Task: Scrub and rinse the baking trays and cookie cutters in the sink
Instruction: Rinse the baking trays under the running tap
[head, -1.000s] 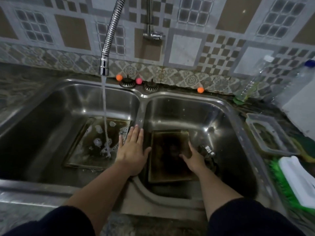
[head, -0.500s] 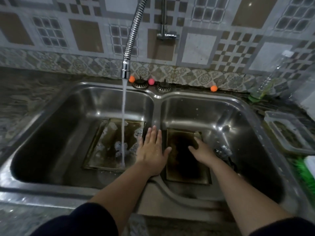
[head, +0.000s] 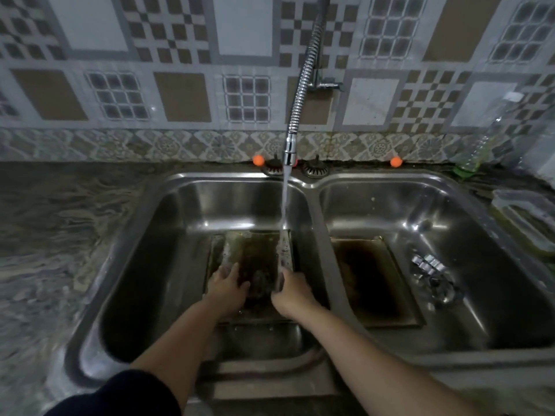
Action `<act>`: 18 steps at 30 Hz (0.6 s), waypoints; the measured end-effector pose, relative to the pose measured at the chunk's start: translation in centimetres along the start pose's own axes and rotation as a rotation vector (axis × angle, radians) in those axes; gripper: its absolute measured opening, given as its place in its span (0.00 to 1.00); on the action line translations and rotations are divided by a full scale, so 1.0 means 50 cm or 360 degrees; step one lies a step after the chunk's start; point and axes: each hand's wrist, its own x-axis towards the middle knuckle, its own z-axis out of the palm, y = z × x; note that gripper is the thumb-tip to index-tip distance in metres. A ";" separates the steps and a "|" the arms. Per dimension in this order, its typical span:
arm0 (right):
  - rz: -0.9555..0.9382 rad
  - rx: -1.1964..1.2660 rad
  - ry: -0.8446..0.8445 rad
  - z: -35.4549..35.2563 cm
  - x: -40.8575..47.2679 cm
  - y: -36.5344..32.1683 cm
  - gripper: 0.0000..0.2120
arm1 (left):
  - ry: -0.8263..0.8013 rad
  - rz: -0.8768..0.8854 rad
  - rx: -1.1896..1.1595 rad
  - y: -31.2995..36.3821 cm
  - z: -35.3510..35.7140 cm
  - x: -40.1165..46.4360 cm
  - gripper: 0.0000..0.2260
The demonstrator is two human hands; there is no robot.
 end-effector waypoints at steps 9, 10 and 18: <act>0.0500 -0.0234 0.0068 0.079 0.076 -0.032 0.39 | -0.0217 -0.0080 -0.0255 -0.043 0.001 0.050 0.31; 0.0533 -0.0276 0.0088 0.082 0.079 -0.034 0.38 | -0.0231 -0.0083 -0.0287 -0.043 0.004 0.056 0.31; 0.0607 -0.0432 0.0236 0.087 0.086 -0.063 0.33 | -0.0345 -0.0182 -0.0699 -0.051 0.018 0.087 0.35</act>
